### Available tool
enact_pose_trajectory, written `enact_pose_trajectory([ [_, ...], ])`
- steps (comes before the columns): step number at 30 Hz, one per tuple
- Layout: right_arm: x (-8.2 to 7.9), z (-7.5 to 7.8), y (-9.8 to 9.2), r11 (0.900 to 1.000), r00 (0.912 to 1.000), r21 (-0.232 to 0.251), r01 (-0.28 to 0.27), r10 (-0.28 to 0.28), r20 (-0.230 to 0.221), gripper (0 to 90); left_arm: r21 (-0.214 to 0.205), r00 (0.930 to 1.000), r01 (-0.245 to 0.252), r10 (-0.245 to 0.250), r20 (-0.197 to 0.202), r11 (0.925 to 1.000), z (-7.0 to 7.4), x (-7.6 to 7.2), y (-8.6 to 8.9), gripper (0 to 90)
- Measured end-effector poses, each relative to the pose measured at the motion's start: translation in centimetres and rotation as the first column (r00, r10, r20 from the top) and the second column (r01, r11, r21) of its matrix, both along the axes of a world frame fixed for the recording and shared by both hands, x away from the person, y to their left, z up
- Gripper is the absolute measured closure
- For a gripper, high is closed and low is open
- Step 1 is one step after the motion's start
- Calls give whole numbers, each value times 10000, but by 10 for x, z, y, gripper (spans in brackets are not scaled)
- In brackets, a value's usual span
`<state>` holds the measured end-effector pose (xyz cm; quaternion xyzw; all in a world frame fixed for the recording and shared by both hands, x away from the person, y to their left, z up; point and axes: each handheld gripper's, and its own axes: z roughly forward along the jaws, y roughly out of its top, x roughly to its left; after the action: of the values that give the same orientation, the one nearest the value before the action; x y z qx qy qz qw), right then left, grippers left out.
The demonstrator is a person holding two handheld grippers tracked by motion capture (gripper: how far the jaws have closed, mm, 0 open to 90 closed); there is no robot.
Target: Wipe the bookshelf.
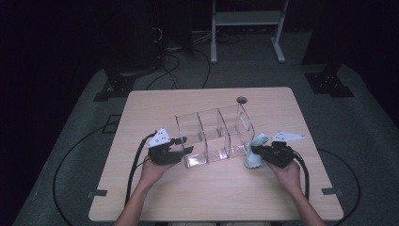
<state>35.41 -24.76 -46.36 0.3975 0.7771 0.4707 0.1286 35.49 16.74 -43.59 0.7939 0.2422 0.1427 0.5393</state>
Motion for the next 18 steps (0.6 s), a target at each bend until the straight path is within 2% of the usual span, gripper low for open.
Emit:
enact_pose_trajectory([
  [3,-1,2,0,10000,10000,-37,28,-28,51,819,54,10000,-23,23,-20,10000,0,-8,-1,479],
  [5,-6,12,1,9999,9992,129,-26,21,395,819,187,9999,-101,101,-30,9998,2,-13,-3,478],
  [7,-10,25,2,10000,9959,73,-26,19,905,819,178,9997,-214,216,-71,9996,2,-18,-4,477],
  [9,-11,32,3,10000,9935,-3,8,-8,1141,819,172,9995,-313,314,-65,9994,2,-22,-5,478],
  [11,-9,29,3,10000,9946,-51,79,-74,1031,819,157,9992,-403,403,-44,9991,2,-26,-6,478],
  [14,-5,12,4,9998,9975,-51,202,-198,685,819,186,9985,-525,528,-114,9984,3,-31,-7,478],
  [18,5,-17,7,9983,9996,-565,165,-178,-221,819,190,9981,-617,618,-28,9979,1,-36,-6,477],
])
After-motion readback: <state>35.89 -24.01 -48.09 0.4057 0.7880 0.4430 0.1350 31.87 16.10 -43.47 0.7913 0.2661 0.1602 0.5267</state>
